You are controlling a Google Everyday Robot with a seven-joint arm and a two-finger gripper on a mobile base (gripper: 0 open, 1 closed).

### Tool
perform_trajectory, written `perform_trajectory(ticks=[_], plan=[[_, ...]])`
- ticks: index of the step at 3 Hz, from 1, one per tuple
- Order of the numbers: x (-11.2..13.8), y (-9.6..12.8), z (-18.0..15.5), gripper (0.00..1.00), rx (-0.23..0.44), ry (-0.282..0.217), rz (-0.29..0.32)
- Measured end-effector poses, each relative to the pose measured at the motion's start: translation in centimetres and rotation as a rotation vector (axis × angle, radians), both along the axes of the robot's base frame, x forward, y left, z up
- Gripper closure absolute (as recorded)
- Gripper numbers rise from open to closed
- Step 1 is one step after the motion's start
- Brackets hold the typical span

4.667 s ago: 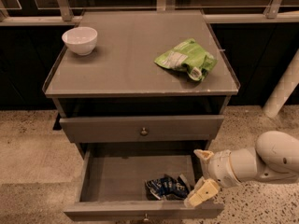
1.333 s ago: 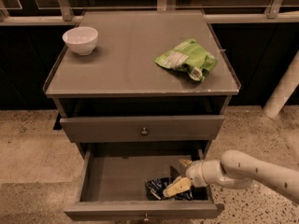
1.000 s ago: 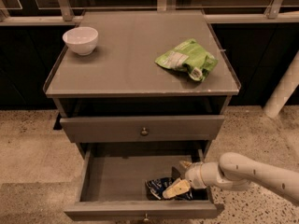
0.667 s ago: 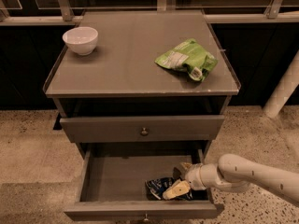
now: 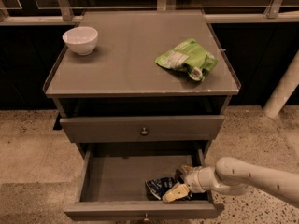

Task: Pick blue chip bag from middle drawer and place on counter

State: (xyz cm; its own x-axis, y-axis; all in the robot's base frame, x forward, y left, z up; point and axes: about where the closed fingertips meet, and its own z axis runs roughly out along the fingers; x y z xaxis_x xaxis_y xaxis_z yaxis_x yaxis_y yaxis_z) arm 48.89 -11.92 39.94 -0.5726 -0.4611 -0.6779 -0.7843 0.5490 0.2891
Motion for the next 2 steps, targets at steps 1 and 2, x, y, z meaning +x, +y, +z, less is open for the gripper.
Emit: perform_trajectory(ticks=[1, 2], plan=[[0.00, 0.00, 0.00, 0.19, 0.000, 0.000, 0.000], [0.00, 0.01, -0.01, 0.42, 0.000, 0.000, 0.000]])
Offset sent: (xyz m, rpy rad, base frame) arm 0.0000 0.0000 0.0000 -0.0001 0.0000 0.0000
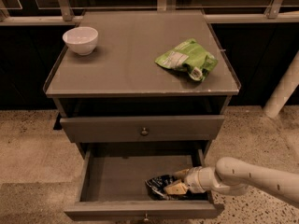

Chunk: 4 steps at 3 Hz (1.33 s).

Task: Pick blue chip bag from middle drawer and place on counter

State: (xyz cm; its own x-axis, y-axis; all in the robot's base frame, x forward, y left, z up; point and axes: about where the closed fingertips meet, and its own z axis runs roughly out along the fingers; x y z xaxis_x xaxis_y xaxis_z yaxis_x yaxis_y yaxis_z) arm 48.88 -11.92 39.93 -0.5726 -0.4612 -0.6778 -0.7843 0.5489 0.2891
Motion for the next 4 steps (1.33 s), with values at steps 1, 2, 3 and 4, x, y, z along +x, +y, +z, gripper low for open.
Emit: perform_trajectory(ticks=[1, 2, 3, 4], plan=[[0.0, 0.0, 0.0, 0.65, 0.000, 0.000, 0.000], [0.0, 0.0, 0.0, 0.88, 0.000, 0.000, 0.000], [0.0, 0.0, 0.0, 1.00, 0.000, 0.000, 0.000], [-0.2, 0.3, 2.8, 1.00, 0.051, -0.039, 0.040]])
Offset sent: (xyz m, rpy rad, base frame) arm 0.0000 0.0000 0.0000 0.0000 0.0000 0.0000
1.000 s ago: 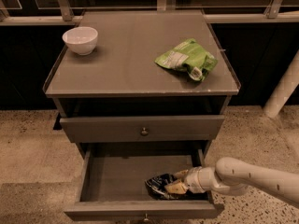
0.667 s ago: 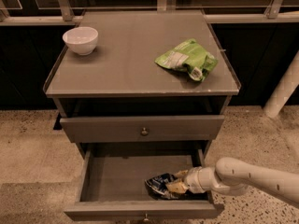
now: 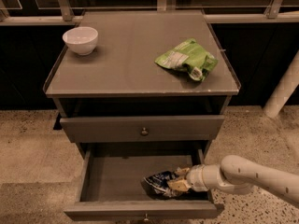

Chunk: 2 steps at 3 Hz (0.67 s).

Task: Pick blue chip bag from middle drawer and place on counter

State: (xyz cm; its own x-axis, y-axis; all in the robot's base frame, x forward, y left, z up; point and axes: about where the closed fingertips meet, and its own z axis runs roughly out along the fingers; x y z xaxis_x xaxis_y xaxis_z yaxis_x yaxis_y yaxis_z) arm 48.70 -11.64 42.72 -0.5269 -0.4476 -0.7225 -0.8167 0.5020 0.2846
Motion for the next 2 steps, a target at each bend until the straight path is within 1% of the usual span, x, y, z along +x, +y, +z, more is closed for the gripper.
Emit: perform_trajectory(ticks=[1, 2], plan=[[-0.3, 0.5, 6.6, 1.00, 0.081, -0.101, 0.093], [0.3, 1.4, 13.9, 1.00, 0.149, -0.164, 0.182]])
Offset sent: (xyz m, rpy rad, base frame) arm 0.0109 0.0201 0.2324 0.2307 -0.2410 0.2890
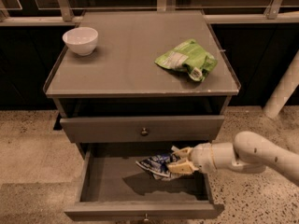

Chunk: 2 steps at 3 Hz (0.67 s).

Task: Pick blue chip bag from middle drawer and place on counter

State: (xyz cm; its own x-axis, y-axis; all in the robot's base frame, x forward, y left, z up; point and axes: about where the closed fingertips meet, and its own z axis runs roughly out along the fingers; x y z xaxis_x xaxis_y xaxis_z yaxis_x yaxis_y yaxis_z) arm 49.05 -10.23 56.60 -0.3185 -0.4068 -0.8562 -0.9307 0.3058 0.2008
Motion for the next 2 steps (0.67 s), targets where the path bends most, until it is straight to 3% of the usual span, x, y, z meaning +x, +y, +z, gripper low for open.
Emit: perform_trajectory(ticks=[2], plan=[[2.6, 0.8, 10.4, 1.00, 0.069, -0.113, 0.091]])
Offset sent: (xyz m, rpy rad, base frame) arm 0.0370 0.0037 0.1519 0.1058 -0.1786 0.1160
